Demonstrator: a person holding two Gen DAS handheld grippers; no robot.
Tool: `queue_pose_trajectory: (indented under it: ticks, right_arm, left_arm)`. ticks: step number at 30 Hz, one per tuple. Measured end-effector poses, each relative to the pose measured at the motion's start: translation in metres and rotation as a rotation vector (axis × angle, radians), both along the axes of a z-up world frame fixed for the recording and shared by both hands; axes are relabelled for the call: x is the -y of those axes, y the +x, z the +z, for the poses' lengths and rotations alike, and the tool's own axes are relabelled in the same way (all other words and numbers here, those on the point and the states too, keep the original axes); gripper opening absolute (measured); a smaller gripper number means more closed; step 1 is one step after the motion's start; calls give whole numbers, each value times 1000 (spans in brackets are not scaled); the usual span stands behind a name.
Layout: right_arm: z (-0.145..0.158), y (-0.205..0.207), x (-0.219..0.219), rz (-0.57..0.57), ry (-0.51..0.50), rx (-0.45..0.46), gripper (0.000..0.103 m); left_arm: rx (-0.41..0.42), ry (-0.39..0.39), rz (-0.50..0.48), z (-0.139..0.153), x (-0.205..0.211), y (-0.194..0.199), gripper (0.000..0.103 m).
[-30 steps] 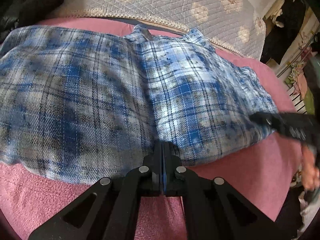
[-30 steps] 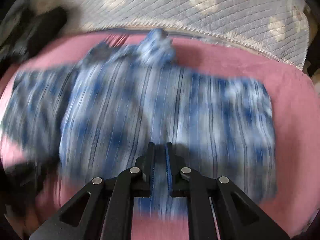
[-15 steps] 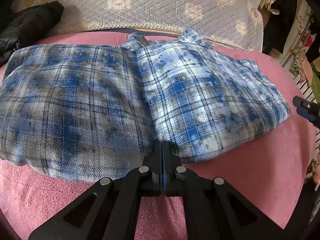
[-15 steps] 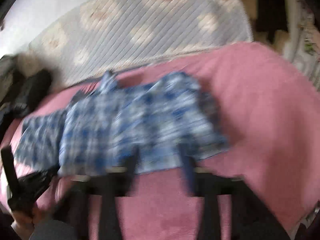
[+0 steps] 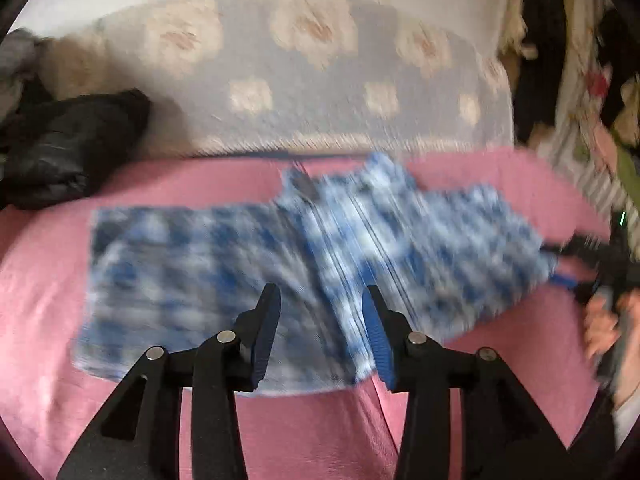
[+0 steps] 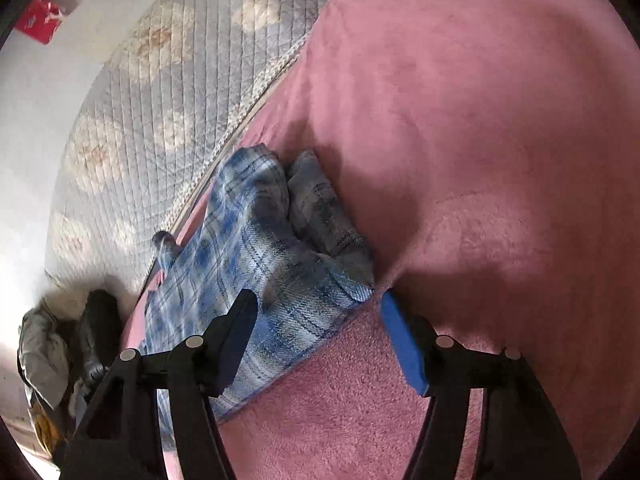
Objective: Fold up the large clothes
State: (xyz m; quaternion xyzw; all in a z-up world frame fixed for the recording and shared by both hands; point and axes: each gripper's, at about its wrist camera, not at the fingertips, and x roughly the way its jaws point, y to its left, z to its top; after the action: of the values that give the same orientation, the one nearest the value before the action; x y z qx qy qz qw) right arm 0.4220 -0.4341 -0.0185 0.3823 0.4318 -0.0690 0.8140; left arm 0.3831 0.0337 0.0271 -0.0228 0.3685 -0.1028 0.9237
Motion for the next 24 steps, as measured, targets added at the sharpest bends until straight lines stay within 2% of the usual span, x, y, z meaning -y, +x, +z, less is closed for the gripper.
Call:
queue_pose_trajectory:
  ticks: [3, 4, 6, 8, 9, 11, 14, 16, 18, 20, 22, 24]
  right_arm:
    - [0, 18, -3, 18, -118, -4, 67]
    - [1, 25, -3, 36, -147, -16, 63]
    - [3, 25, 8, 17, -97, -7, 44]
    - [4, 20, 8, 34, -43, 35, 17]
    - [8, 19, 2, 48, -78, 46, 16]
    - [23, 21, -23, 108, -207, 97, 13]
    - [65, 9, -72, 205, -374, 230, 12]
    - [90, -1, -103, 275, -436, 313, 12]
    - [105, -6, -138, 363, -434, 352, 12]
    - [109, -3, -166, 437, -402, 338, 12]
    - [107, 3, -196, 500, -357, 317, 12]
    - [98, 8, -222, 541, -365, 278, 12]
  left_arm:
    - [32, -10, 47, 12, -17, 0, 47]
    - [36, -9, 65, 14, -21, 0, 47]
    - [37, -12, 97, 17, -31, 0, 47]
    - [29, -29, 116, 18, -36, 1, 47]
    - [26, -42, 122, 19, -38, 2, 47]
    - [23, -61, 127, 22, -39, 4, 47]
    - [40, -91, 111, 29, -38, 3, 47]
    - [50, -120, 77, 35, -39, 1, 47]
    - [73, -108, 78, 43, -40, -3, 47]
    - [92, -90, 91, 48, -43, -7, 48]
    - [95, -111, 99, 51, -50, -9, 48]
    - [87, -148, 104, 54, -58, -10, 48]
